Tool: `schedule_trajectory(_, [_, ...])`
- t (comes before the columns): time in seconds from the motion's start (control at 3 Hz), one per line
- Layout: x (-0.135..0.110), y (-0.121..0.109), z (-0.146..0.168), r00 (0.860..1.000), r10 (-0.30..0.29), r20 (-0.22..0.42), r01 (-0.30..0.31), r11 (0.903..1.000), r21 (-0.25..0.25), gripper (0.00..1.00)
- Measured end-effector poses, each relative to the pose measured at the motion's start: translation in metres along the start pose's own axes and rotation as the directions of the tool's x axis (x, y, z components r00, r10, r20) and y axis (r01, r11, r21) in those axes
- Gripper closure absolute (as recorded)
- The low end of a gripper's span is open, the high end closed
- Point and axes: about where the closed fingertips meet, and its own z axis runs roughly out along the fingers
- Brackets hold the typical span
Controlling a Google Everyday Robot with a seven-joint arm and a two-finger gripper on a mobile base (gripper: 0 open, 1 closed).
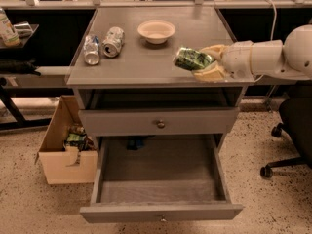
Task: Pick green can from middle drawer and place on counter
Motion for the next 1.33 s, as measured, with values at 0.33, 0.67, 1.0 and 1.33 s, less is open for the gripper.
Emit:
schedule_trajectory(0.33, [0.002, -0.024, -0.002, 0.996, 0.085, 0.008, -0.085, 0.9954, 0.042, 1.00])
schedule_trajectory(0.67, [0.012, -0.039, 0.002, 0.981, 0.194, -0.001, -0.193, 0.9788, 0.069, 1.00])
schedule_trajectory(1.0, [0.028, -0.048, 0.007, 0.955, 0.294, -0.032, -0.290, 0.9534, 0.082, 1.00])
schedule_trajectory(1.33, [0.045, -0.049, 0.015, 0.930, 0.359, -0.082, -0.353, 0.9325, 0.076, 0.85])
